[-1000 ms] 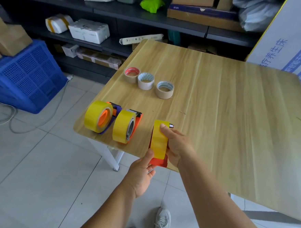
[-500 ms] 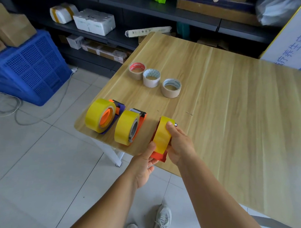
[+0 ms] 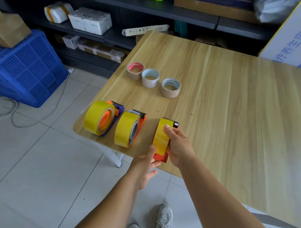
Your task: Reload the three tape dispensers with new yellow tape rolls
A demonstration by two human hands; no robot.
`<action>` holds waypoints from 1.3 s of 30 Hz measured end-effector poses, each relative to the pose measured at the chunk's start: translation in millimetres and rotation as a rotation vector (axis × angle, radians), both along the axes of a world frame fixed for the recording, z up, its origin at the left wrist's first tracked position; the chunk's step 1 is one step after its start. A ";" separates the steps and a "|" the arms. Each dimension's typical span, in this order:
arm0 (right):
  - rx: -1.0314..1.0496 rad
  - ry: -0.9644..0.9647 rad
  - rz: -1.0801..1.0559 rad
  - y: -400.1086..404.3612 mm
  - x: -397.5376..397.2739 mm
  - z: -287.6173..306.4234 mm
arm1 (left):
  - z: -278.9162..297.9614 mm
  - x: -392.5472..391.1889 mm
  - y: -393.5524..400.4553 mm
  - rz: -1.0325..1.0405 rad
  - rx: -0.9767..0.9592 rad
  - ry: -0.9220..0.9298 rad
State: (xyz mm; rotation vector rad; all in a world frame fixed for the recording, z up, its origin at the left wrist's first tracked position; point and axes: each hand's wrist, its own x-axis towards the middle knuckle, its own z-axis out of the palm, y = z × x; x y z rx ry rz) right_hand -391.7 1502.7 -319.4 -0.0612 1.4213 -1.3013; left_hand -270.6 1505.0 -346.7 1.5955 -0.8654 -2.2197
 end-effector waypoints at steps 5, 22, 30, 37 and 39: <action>0.027 0.038 0.010 0.6 2.9 1.0 | 3.0 -0.3 -3.4 0.013 -0.072 -0.195; 0.135 0.512 0.133 13.2 9.5 6.3 | 42.3 -5.6 -38.2 -0.390 -0.991 -0.474; 0.156 0.649 0.179 12.0 11.7 8.9 | 55.5 -10.0 -43.8 -0.578 -1.049 -0.641; 0.235 0.934 0.514 21.8 9.0 24.4 | 78.5 -20.6 -38.0 -0.887 -1.111 -0.932; 0.258 1.016 0.545 31.2 3.4 42.6 | 88.5 -22.7 -36.3 -0.882 -1.127 -0.944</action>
